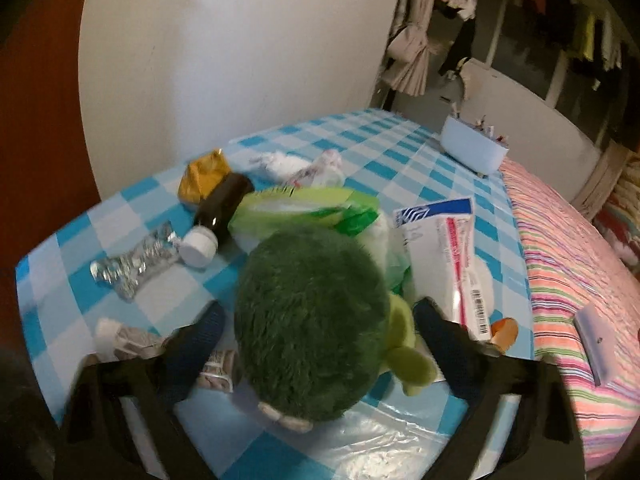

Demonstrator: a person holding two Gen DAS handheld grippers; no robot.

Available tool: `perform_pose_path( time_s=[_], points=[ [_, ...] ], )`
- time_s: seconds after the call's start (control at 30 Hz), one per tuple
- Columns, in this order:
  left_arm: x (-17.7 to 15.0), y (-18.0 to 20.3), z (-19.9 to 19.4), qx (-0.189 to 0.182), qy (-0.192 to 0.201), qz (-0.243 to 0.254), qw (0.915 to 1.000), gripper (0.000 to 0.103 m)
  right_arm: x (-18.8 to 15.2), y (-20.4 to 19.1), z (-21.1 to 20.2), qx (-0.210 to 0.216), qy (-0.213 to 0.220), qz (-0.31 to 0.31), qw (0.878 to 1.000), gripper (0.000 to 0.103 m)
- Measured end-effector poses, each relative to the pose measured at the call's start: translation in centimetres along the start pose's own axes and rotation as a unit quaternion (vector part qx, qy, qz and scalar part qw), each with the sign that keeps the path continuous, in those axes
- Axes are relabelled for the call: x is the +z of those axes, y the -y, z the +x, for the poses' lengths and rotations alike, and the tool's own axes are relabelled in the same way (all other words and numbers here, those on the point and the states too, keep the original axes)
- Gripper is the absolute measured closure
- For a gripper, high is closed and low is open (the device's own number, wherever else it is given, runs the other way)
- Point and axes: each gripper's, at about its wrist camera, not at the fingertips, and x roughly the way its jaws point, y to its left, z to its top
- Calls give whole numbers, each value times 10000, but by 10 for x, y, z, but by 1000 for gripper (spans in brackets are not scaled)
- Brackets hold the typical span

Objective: Collect trash
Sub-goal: 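Reach the right tool to the green plush toy and grasp it, then grasp the white pill tube with the left tool while the right tool lifts the plush toy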

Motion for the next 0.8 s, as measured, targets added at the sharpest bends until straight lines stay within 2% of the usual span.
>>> perform_pose_path(
  time_s=[0.3, 0.4, 0.63, 0.8],
  points=[
    [3, 10, 8, -23, -82, 109, 9999, 7, -6, 10, -6, 159, 203, 188, 9995, 37],
    [4, 15, 10, -24, -89, 204, 9997, 7, -10, 19, -12, 305, 323, 463, 9979, 38],
    [6, 22, 19, -42, -148, 390, 9991, 7, -12, 44, -52, 590, 795, 971, 9903, 38],
    [6, 33, 33, -215, -261, 864, 9957, 7, -19, 63, -77, 702, 1045, 1269, 9839, 38]
  ],
)
